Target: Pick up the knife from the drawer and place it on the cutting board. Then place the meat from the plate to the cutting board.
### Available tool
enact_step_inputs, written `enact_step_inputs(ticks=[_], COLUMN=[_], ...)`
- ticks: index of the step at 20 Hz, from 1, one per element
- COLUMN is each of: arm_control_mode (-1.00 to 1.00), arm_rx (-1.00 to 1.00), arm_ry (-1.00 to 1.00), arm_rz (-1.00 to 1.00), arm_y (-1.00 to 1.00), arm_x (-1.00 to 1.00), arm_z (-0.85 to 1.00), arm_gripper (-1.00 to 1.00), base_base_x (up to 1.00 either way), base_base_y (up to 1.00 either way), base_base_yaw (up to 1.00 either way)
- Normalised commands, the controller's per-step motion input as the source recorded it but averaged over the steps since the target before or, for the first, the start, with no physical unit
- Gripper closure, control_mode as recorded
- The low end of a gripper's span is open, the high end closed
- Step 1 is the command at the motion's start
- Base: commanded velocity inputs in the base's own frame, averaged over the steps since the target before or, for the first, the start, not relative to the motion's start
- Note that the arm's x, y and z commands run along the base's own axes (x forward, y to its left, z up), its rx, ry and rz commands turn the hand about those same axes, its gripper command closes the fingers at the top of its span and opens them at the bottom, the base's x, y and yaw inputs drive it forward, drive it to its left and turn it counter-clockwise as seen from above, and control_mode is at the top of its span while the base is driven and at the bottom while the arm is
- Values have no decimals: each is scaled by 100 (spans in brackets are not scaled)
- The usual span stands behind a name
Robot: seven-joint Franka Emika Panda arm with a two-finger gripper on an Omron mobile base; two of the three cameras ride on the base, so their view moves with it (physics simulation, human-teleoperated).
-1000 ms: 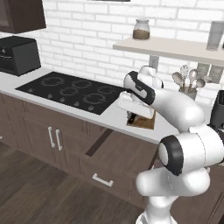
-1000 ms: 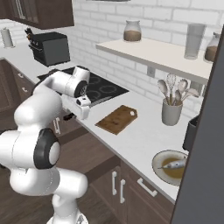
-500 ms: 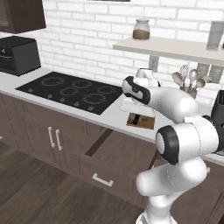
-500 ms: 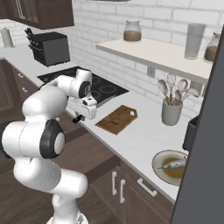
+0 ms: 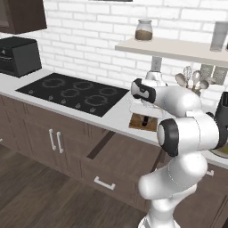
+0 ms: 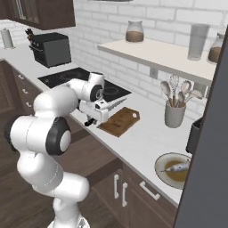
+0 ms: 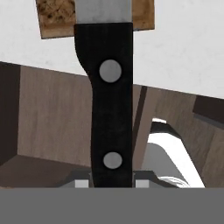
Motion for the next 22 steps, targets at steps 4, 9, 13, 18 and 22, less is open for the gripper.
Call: enact_step_inputs(ticks=[4,9,13,18,22], arm_control_mode=[-100,-100,-100,-100,-100], arm_rx=[0,0,0,0,1], arm_ry=[2,0,0,2,4], arm_rz=[4,2,3,2,1], arm_y=[-16,0,0,-14,-22], arm_x=[43,36,31,42,58], arm_z=[-27,-11,-14,-21,-30], arm_gripper=[100,100,100,100,100], base_base_x=[0,0,0,0,0], base_base_y=[0,0,0,0,0], base_base_yaw=[0,0,0,0,0])
